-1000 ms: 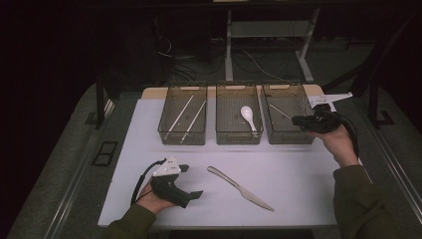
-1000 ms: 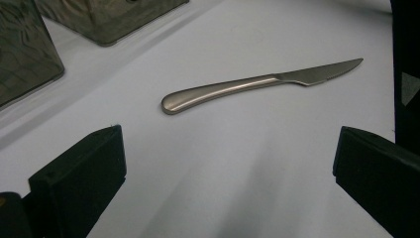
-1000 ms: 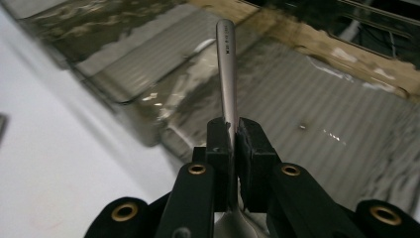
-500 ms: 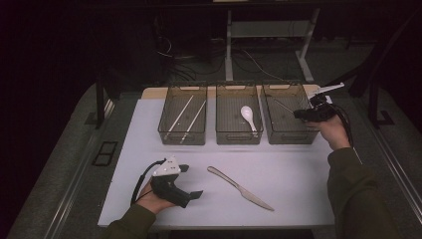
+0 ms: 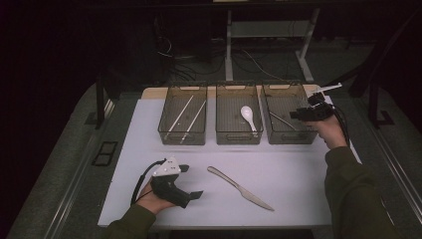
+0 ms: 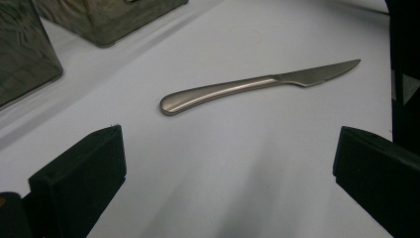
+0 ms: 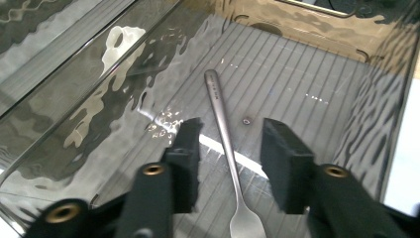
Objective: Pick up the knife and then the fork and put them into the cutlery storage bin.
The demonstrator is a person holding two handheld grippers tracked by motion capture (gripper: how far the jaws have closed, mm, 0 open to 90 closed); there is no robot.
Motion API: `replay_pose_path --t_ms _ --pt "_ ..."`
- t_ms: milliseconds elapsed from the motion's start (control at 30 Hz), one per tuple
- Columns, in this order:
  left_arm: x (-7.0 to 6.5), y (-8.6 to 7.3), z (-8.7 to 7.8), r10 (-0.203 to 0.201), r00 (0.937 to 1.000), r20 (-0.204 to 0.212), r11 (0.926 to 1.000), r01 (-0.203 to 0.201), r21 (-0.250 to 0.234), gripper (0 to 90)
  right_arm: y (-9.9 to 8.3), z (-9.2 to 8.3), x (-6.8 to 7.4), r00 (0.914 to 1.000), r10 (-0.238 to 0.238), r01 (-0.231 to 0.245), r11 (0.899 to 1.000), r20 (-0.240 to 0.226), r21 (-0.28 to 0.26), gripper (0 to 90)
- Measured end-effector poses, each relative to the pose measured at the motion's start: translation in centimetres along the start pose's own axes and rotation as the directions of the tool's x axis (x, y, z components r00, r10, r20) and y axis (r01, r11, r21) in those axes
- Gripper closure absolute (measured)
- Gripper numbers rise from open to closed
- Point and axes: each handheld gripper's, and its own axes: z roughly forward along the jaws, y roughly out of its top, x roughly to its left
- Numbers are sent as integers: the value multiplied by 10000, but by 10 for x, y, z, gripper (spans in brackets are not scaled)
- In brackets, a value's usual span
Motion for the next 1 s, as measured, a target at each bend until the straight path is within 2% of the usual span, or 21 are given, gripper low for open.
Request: replay_pose_path --t_ms 100,200,333,433,533,567,767,1000 --pt "0 0 0 4 10000 4 10000 -4 2 0 -1 -4 0 9999 76 -77 9999 -149 -100 507" --pt "0 0 0 -1 10000 11 10000 1 -1 0 -2 -11 3 9979 198 -222 9990 -618 -381 467" --pt "0 0 0 4 10000 12 10000 -4 -3 0 -5 -22 13 9966 -142 98 9984 -812 -548 437" --pt "0 0 0 16 10000 15 10000 -16 -2 0 -9 -29 21 9928 -227 165 9984 -1174 -536 418" --pt "-1 0 0 13 10000 17 10000 -13 12 0 -15 -36 30 9911 -593 521 9967 -1196 -628 413" --pt "-1 0 0 9 10000 15 10000 -9 9 0 -16 -38 33 9906 -550 465 9965 -1250 -698 411" --pt "-1 0 0 11 10000 7 10000 -11 11 0 -29 -52 52 9793 -1294 1147 9884 -1560 -997 397" --pt "-1 0 -1 26 10000 -17 10000 -26 8 0 -42 -61 68 9645 -1537 1270 9829 -2147 -1333 396"
